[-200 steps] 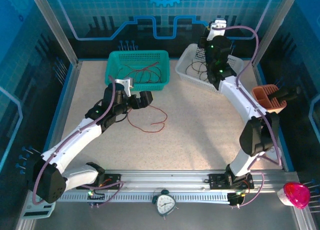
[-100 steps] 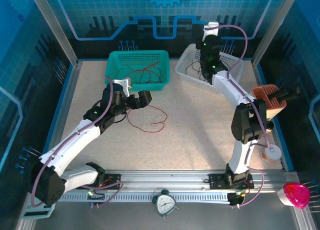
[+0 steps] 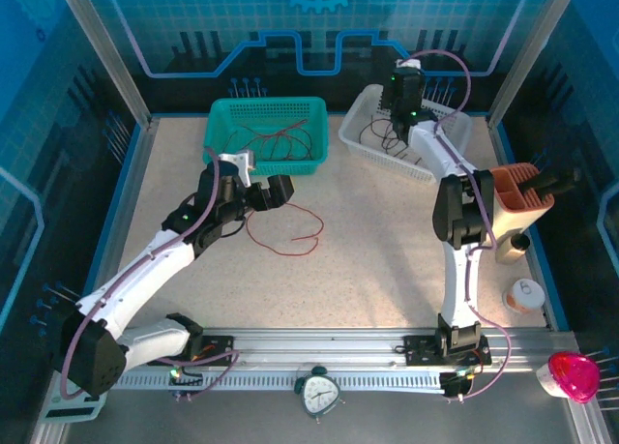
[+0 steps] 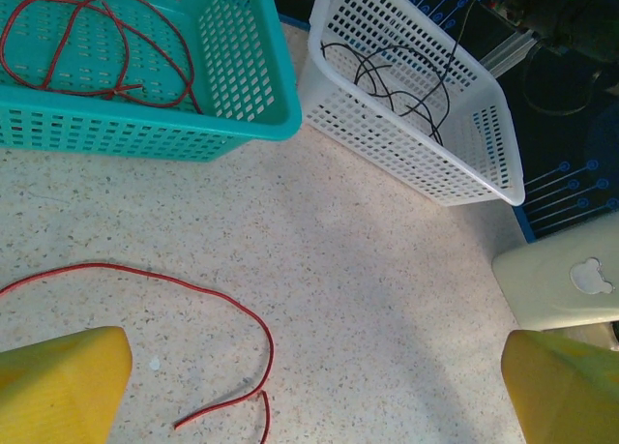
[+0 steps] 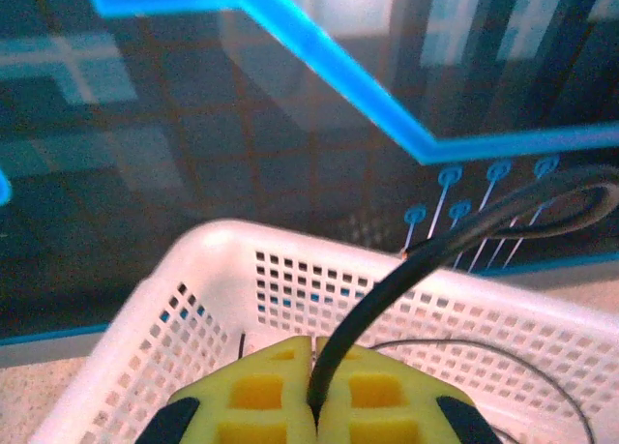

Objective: Untangle the cables

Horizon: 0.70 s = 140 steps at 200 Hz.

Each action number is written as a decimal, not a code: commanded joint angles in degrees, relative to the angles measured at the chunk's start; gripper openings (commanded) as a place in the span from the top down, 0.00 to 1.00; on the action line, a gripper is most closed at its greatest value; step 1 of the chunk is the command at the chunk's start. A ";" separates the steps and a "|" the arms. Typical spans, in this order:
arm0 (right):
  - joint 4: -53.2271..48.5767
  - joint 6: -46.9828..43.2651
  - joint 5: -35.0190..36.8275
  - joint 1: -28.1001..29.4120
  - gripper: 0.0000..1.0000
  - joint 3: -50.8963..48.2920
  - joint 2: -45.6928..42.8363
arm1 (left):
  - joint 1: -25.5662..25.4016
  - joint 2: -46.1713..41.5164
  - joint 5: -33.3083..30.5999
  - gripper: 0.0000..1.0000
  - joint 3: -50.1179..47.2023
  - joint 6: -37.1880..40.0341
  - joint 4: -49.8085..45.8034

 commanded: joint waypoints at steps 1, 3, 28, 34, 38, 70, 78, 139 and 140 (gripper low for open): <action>-16.05 9.68 -7.95 -3.62 1.00 6.22 3.70 | 0.39 0.71 -0.07 0.01 1.63 -0.24 0.60; -16.94 10.04 -8.53 -3.88 1.00 6.64 3.96 | 0.36 0.74 -0.06 0.01 1.67 -0.28 0.68; -23.72 13.75 -13.59 -6.37 1.00 10.09 7.63 | 0.34 1.28 0.33 0.01 1.54 -0.76 1.45; -25.14 14.10 -14.18 -6.78 1.00 10.90 8.42 | 0.34 1.42 0.45 0.01 1.57 -0.85 1.49; -26.16 14.31 -14.43 -6.98 1.00 11.43 8.94 | 0.34 1.45 0.51 0.01 1.57 -0.93 1.50; -30.93 15.98 -16.28 -7.63 1.00 12.56 11.23 | 0.34 1.40 0.55 0.01 1.45 -1.27 1.37; -31.34 16.41 -16.72 -7.62 1.00 12.26 11.47 | 0.34 1.21 0.56 0.01 1.28 -1.26 1.24; -32.82 17.60 -18.24 -7.62 0.82 10.18 10.28 | 0.34 -0.51 -0.47 0.01 1.28 -0.26 -1.19; -32.82 17.60 -18.30 -7.62 0.81 10.18 10.19 | 0.34 -0.54 -0.48 0.01 1.28 -0.25 -1.25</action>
